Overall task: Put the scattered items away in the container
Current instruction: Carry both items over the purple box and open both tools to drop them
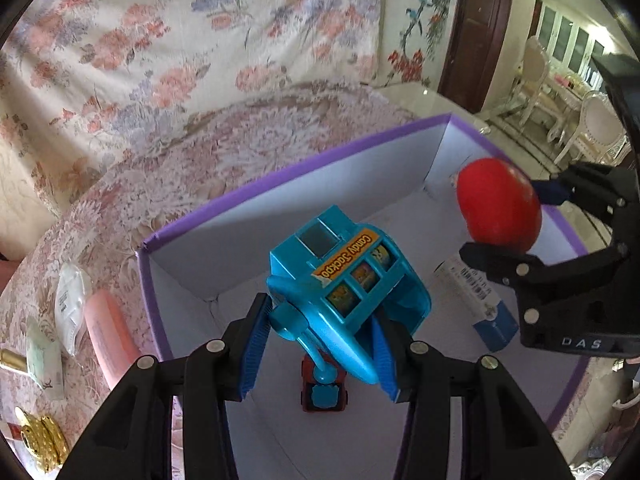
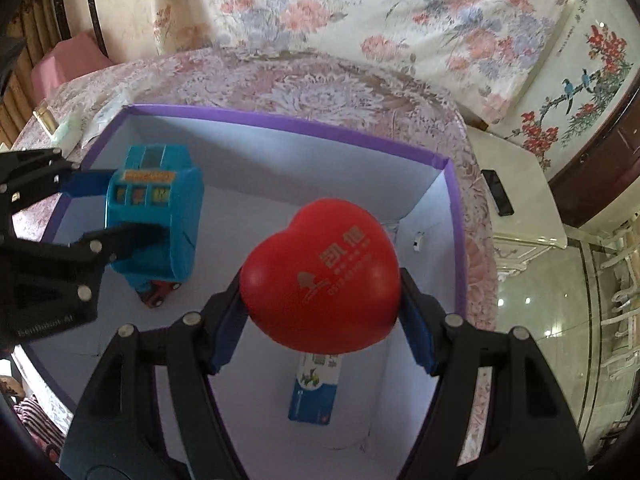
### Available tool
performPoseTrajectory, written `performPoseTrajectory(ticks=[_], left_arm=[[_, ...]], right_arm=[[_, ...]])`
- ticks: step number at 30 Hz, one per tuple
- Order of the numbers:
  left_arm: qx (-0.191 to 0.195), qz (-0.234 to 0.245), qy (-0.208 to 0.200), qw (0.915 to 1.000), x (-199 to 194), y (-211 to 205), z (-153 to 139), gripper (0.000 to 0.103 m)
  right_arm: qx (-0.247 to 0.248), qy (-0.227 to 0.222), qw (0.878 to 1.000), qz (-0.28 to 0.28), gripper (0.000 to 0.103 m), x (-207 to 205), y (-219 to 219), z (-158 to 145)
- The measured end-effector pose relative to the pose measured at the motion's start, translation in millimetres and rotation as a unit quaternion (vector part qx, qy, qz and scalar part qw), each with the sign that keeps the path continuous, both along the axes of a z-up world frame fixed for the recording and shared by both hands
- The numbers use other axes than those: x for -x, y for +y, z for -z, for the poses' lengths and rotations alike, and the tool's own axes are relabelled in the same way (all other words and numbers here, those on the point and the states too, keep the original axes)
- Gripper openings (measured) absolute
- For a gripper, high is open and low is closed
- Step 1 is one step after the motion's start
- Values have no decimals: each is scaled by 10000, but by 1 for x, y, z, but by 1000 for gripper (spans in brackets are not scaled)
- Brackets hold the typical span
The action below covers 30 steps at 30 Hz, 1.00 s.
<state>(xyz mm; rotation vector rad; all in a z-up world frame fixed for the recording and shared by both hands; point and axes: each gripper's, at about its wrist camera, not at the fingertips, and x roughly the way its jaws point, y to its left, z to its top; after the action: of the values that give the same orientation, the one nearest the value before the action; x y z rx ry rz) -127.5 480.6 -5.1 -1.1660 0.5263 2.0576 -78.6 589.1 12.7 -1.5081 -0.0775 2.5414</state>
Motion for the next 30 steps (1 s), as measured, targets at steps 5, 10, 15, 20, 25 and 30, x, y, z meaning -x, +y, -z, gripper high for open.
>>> performPoseTrajectory(ticks=[5,10,15,20,25,30], left_arm=[[219,-136,-128,9996,13,3,7,49],[358,-35,-7,9994,13,7,7,63],[407,-65,95,9991,12,7,6,65],[339,-154,73,9993,13,-1,7,65],[327,-245,170,9990,13,-9,3,65],[29,-178,245,9995,6,-24,-9,65]], right_arm=[[126,-226,9996,149,72,14,9,11],[132,-402,9990,121,72,18,8,17],[117,-404,9990,135,75,16,8,17],[154,-317,9992,171,75,14,6,14],[171,-220,9994,182,75,8,1,9],[206,-70,9997,98,75,-5,-13,1]])
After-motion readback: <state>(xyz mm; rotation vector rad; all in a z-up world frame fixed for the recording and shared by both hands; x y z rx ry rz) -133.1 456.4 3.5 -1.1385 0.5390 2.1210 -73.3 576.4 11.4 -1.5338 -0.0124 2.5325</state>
